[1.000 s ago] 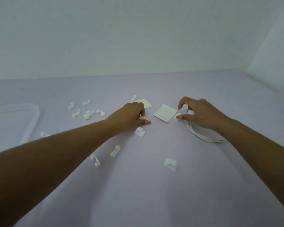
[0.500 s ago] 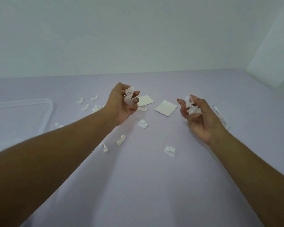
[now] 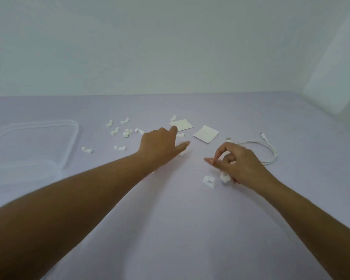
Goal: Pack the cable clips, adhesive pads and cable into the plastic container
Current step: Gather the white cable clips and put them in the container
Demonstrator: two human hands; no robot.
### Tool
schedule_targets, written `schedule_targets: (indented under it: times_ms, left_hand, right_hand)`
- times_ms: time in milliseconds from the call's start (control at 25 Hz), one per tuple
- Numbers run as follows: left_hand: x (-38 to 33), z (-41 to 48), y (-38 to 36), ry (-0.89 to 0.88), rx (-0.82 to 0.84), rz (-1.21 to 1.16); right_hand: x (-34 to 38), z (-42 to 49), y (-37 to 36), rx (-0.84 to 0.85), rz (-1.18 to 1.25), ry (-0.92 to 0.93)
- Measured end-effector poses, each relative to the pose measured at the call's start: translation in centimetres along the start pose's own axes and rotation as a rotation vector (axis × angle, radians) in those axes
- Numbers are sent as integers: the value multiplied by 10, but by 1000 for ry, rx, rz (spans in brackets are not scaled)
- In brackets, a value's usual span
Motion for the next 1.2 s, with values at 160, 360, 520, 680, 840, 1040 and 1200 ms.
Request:
schedule_targets:
  times_ms: [160,360,520,680,840,1040,1200]
  left_hand:
    - [-16,-1,-15,-184,55,282]
    - [-23,0,-12,-207,73,248]
    - [-4,10,20,310,364,-893]
    - [43,3,77,513,324,-1868]
    - [101,-32,117,579,144,-2035]
    - [170,-95,156,712,71,-1947]
    - [214,-152,165,895,189,-1679]
  right_hand:
    - [-5,-11,-16,41,-489,149]
    - [-9,-11,-20,26,-499,177]
    - [6,-4,-15,0,351,-170]
    - [32,0,-25,262,1236,-518]
    - [67,6,-50,387,1404,-521]
    - [134,-1,-90,570,1174,-480]
    - [193,-17,-123,749,840,-250]
Point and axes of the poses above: each hand's wrist, its own z-axis towards the middle knuckle, its own y-axis out of the back of the hand, x = y × z, the point moved 2 cm from there along z, towards the middle knuckle, and after that the axes turned 3 degrees about -x, right-handed, at the moved point
